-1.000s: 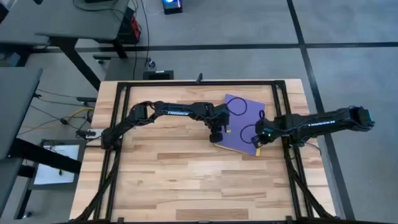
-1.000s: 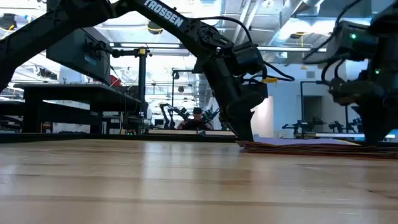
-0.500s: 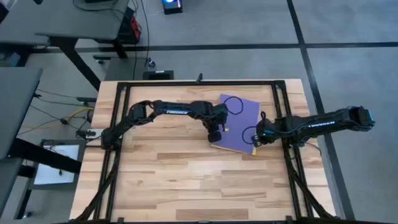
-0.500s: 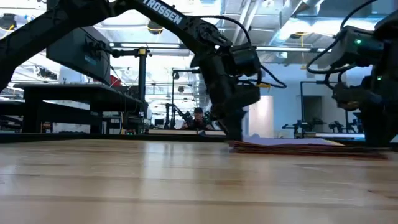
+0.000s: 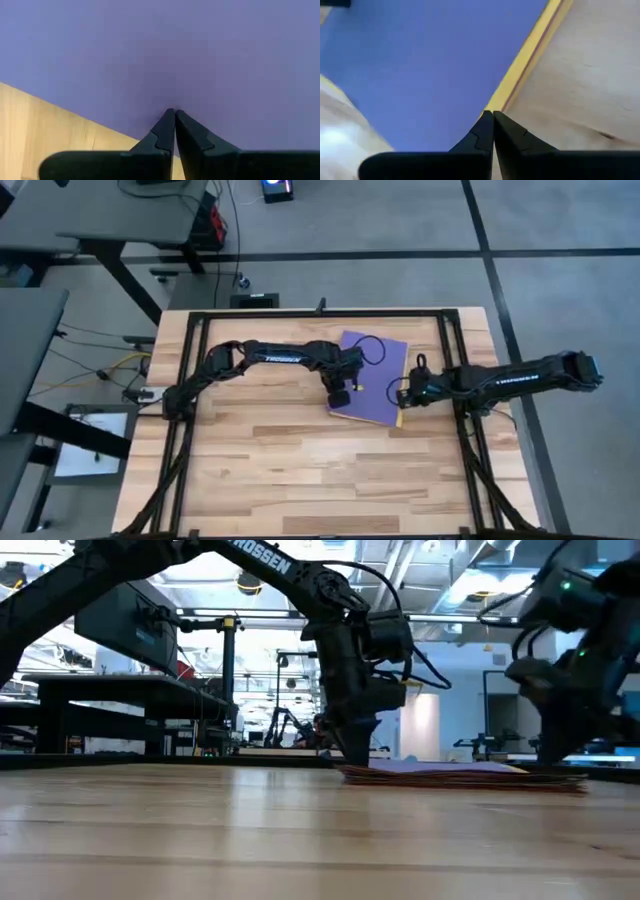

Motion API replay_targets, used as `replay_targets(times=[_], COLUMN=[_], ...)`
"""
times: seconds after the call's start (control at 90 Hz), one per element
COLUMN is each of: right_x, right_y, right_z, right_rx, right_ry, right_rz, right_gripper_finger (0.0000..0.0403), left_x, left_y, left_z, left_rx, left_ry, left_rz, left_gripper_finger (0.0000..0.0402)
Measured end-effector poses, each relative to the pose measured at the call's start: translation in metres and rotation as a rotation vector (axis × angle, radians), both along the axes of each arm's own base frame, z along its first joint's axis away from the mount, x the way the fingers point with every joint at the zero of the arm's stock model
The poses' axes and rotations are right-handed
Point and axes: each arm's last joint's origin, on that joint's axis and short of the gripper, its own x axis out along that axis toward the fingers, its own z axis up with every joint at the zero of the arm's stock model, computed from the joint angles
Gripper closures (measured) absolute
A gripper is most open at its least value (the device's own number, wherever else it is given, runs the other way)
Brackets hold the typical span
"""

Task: Organize paper
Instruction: Move the purple paper to the top left of the table

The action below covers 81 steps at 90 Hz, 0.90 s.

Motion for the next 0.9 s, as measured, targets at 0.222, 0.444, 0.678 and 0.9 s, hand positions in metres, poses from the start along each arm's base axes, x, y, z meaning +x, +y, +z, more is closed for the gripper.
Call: replay_targets(times=[0.222,0.444,0.678,0.9], right_x=[0.007,0.011,0.009,0.006], right_y=[-0.001,-0.001,0.000,0.000], right_z=[-0.013,-0.020,-0.024,-0.025], right_rx=[0.010,0.006,-0.006,-0.008], right_ry=[0.025,0.082,0.141,0.172], right_rz=[-0.028,-0.025,0.006,0.025], right_gripper_finger=[0.0403,0.0403,0.0403,0.0403], left_x=[0.001,0.001,-0.009,-0.023], left_y=[0.000,0.000,-0.001,-0.002], left_z=[0.000,0.000,-0.003,-0.006], left_rx=[0.005,0.005,0.007,0.031], left_ry=[-0.009,-0.010,0.102,0.244], left_rz=[-0.010,-0.011,-0.036,-0.031], left_gripper_finger=[0.0402,0.0402,0.0402,0.0402])
